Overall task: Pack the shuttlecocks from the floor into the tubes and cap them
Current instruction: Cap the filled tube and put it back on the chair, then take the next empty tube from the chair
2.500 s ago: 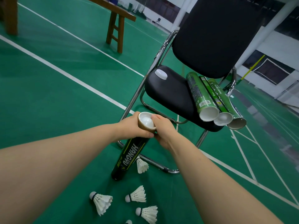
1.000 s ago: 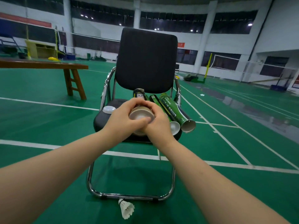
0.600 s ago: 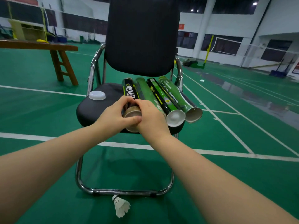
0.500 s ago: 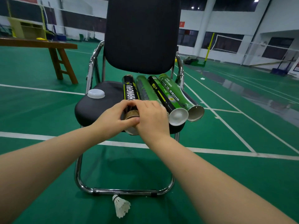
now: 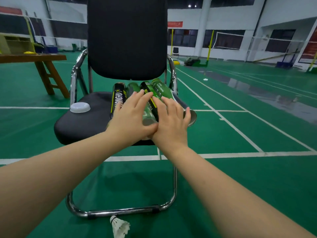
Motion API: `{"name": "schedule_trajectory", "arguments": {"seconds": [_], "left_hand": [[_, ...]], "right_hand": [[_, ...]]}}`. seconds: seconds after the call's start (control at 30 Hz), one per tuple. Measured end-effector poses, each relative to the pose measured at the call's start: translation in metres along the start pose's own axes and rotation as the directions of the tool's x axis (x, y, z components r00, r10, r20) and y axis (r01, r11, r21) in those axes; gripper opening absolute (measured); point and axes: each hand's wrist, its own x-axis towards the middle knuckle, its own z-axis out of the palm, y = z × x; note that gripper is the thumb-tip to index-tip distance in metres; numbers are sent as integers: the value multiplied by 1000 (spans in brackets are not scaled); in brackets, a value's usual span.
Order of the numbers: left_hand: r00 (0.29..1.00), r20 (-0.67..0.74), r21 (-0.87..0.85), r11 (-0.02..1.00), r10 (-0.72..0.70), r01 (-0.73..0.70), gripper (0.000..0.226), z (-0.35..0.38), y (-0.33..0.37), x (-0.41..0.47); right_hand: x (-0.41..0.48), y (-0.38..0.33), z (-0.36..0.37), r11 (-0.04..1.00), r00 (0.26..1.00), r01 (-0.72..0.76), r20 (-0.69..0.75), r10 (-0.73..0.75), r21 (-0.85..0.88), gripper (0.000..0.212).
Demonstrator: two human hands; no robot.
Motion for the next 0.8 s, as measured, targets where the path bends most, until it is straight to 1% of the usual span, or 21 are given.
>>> {"name": "schedule_trajectory", "arguments": {"seconds": [0.03, 0.07, 0.1, 0.17, 0.2, 0.27, 0.33, 0.4, 0.5, 0.6, 0.7, 0.73, 0.8], "left_hand": [[1000, 2, 73, 997, 19, -19, 84, 5, 13, 8], [999, 13, 140, 989, 35, -37, 85, 11, 27, 15], [998, 34, 190, 980, 48, -53, 87, 19, 41, 24], [994, 85, 265, 960, 68, -88, 91, 32, 57, 34], [991, 104, 285, 952, 82, -108, 92, 42, 63, 39], [988, 128, 295, 948, 82, -117, 95, 57, 72, 46], [989, 144, 293, 953, 36, -78, 96, 68, 73, 47], [989, 145, 309, 949, 25, -69, 96, 72, 71, 44], [988, 112, 319, 938, 102, -133, 94, 70, 66, 38], [982, 110, 343, 921, 156, -185, 92, 64, 64, 35], [978, 127, 342, 919, 163, -197, 91, 59, 65, 31], [978, 130, 336, 920, 166, -201, 91, 57, 66, 29], [975, 141, 328, 921, 169, -207, 92, 51, 66, 25]], "right_hand": [[1, 12, -7, 1000, 999, -5, -36, 4, -27, 75], [3, 23, -14, 998, 1000, -12, -20, 11, -57, 79], [5, 36, -22, 996, 998, -19, 54, 24, -86, 84], [7, 56, -31, 984, 962, 3, 270, 46, -178, 99], [7, 69, -35, 969, 943, 28, 329, 56, -246, 105], [7, 92, -36, 949, 922, 36, 376, 89, -312, 108], [8, 108, -31, 960, 908, -7, 400, 123, -279, 105], [11, 114, -22, 975, 909, -24, 402, 113, -219, 95], [13, 113, -12, 994, 933, -51, 350, 80, -93, 74], [11, 107, -4, 991, 949, -131, 293, 120, 17, 62], [9, 99, -2, 986, 963, -164, 219, 158, 8, 51], [8, 96, -3, 986, 964, -167, 208, 165, -7, 50], [6, 94, -9, 986, 963, -163, 211, 169, -43, 54]]}}
